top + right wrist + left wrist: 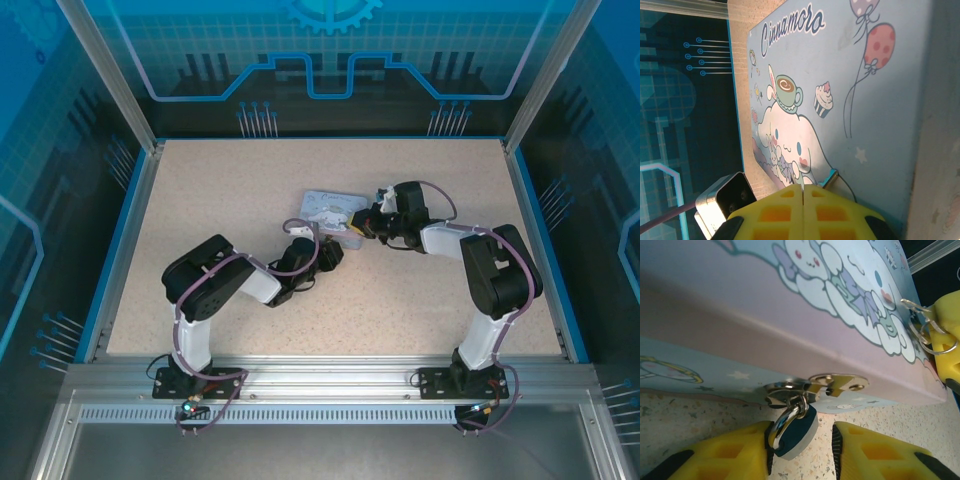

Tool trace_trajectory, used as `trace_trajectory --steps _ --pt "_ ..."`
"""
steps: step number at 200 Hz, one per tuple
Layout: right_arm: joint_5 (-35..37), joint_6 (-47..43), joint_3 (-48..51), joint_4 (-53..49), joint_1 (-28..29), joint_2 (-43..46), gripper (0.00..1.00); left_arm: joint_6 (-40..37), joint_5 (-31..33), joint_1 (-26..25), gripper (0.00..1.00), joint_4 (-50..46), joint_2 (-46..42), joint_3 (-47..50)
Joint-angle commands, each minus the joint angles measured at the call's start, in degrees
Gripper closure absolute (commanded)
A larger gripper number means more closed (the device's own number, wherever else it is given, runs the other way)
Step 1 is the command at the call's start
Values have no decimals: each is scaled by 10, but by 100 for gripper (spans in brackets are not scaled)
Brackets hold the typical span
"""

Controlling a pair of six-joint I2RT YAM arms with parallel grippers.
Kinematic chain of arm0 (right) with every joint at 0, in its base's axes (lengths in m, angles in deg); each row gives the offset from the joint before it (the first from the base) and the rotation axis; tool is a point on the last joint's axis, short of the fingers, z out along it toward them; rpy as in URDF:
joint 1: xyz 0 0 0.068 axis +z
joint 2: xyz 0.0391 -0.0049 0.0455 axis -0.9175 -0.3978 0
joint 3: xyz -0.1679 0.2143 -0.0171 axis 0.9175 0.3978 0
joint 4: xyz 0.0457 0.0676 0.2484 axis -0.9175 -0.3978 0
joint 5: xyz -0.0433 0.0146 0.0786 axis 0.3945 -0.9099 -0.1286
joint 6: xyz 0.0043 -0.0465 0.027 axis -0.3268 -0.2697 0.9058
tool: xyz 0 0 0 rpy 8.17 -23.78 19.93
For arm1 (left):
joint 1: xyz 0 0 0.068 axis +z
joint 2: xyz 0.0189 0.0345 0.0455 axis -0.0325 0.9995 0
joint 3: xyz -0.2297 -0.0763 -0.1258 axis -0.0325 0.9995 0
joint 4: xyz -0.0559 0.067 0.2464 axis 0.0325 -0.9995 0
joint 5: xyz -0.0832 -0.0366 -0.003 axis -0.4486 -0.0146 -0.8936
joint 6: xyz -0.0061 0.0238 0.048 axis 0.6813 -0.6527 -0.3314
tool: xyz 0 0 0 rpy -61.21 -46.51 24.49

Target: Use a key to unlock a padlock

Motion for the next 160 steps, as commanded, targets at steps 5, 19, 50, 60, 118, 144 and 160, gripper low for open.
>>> trace_trajectory --steps 5,19,50,60,118,144,160 --pt "1 -9 -7 -12 -8 -12 100 -4 2 3 65 -26 16 -10" --pt "1 -9 -8 -12 -8 -11 100 -4 2 3 67 -31 16 -11" --pt "1 -9 -8 -13 -8 -12 100 -5 1 4 72 -36 16 -13" --pt "1 -8 -8 -12 -8 -13 100 -6 0 4 75 -36 16 -13" --pt "1 -11 -10 -12 -8 -11 100 0 -10 6 85 -41 1 -12" --pt "1 -11 -13 -28 -9 -12 100 14 -28 9 88 -48 -17 -9" --pt "1 -9 -16 -29 -10 -11 100 25 -47 15 93 -62 -30 -11"
